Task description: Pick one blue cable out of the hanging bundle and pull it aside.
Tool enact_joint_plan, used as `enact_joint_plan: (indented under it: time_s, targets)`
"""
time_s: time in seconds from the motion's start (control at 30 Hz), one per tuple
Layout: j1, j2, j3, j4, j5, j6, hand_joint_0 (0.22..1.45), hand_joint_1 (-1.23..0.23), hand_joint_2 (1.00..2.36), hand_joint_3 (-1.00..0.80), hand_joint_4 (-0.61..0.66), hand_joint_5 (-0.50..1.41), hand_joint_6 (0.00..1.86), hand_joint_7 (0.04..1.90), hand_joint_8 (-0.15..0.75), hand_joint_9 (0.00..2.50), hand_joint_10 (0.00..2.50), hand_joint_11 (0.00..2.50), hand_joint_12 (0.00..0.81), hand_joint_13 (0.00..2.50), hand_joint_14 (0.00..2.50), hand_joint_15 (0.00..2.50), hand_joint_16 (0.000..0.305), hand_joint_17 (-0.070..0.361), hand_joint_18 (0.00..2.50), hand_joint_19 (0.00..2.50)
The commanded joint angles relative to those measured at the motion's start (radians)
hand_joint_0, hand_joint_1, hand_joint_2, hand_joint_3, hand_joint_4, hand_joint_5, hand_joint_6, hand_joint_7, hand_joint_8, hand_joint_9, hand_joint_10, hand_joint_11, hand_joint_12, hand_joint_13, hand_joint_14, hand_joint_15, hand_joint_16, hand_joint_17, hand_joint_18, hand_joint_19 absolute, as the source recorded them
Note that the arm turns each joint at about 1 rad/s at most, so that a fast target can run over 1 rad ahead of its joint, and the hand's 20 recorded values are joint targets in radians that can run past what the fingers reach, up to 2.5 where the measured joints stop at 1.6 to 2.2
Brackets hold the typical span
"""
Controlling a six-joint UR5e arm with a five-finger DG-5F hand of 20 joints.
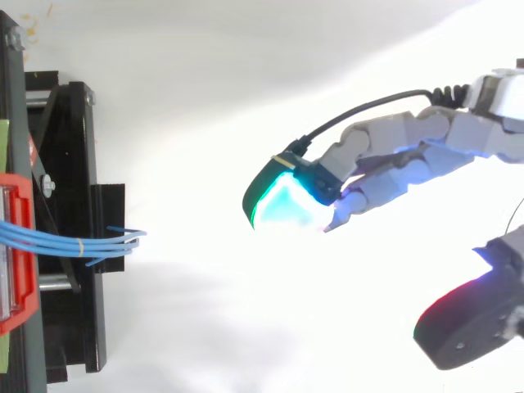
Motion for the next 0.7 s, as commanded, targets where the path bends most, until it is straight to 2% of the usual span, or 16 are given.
enact_joint_plan:
  time_s: [0.0,0.2,0.47,0.6,0.67]
  targets:
    - [-0.001,-0.059,0.0,0.026,-0.003,0.008,0.55,-0.5,1.0,-0.46,0.25,-0.17,0.5,0.71,0.291,0.72,0.0,0.09,0.345,0.48,0.01,0.15,0.049,0.109,0.33,0.29]
    - [0.0,-0.071,0.0,0.104,0.002,0.01,0.55,-0.5,1.0,-0.46,0.25,-0.17,0.5,0.72,0.293,0.73,0.0,0.1,0.346,0.49,0.01,0.16,0.049,0.11,0.34,0.31]
    - [0.0,-0.074,0.0,0.129,0.017,-0.038,0.55,-0.5,1.0,-0.46,0.25,-0.17,0.5,0.72,0.294,0.74,0.0,0.12,0.346,0.5,0.01,0.16,0.048,0.109,0.35,0.32]
    - [-0.004,-0.122,0.0,0.161,0.014,-0.027,0.55,-0.5,1.0,-0.46,0.26,-0.17,0.5,0.72,0.294,0.75,0.0,0.12,0.347,0.51,0.01,0.17,0.048,0.109,0.36,0.33]
    - [0.0,-0.124,0.0,0.2,0.017,-0.03,0.55,-0.5,1.0,-0.46,0.26,-0.17,0.5,0.72,0.295,0.75,0.0,0.12,0.348,0.52,0.01,0.18,0.048,0.109,0.36,0.32]
